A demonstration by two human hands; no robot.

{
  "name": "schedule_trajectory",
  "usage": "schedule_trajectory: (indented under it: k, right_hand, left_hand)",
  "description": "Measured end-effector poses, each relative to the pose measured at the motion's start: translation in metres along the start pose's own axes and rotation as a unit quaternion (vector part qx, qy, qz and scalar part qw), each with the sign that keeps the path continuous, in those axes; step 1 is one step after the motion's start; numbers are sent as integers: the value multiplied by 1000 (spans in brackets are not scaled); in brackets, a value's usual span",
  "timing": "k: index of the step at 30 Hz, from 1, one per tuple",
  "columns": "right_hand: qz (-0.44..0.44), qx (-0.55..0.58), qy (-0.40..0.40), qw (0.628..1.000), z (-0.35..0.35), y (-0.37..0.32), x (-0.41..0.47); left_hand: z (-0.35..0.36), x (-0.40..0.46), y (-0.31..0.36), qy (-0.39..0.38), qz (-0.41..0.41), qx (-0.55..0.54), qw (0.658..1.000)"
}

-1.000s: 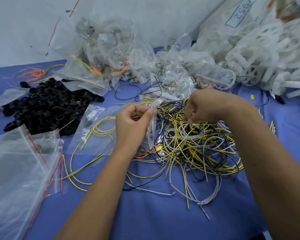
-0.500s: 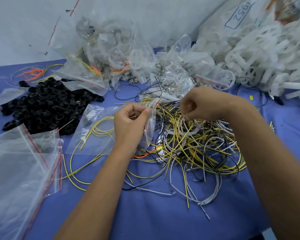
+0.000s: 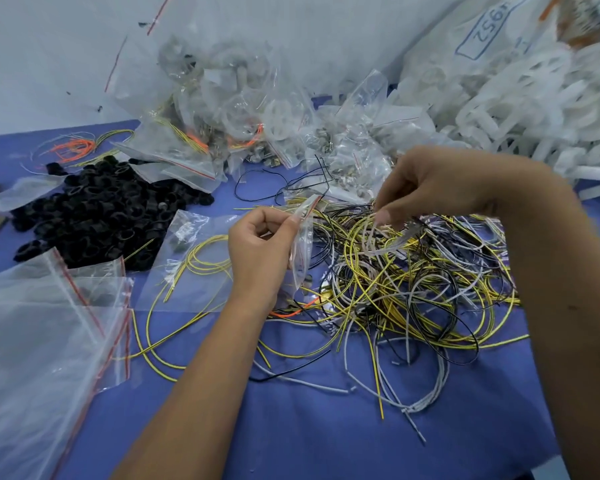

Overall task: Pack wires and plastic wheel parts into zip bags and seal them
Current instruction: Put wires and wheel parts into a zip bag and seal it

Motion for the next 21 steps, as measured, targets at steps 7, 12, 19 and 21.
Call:
schedule_trajectory:
  k: [7, 12, 19, 21]
  right_hand:
    - [-85, 106, 267, 954, 10, -13, 17]
    - [-34, 151, 149, 977, 17, -6, 24]
    - [-58, 112, -8, 992, 1, -2, 7]
    - [-104, 151, -5, 983, -3, -5, 4]
  left_hand:
    - [0, -1, 2, 14, 5, 4, 1000]
    - [1, 0, 4, 26, -5, 2, 1000]
    - [1, 0, 3, 19, -15, 14, 1000]
    - [1, 1, 2, 16, -14, 15, 1000]
Point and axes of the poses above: each hand's wrist, its own x-axis towards the middle knuckle, its own z-axis out of the palm, y = z × x, the point moved 1 cm from there along x, towards the middle knuckle, and after that the axes turned 14 degrees about -y, right-handed, at the moved point
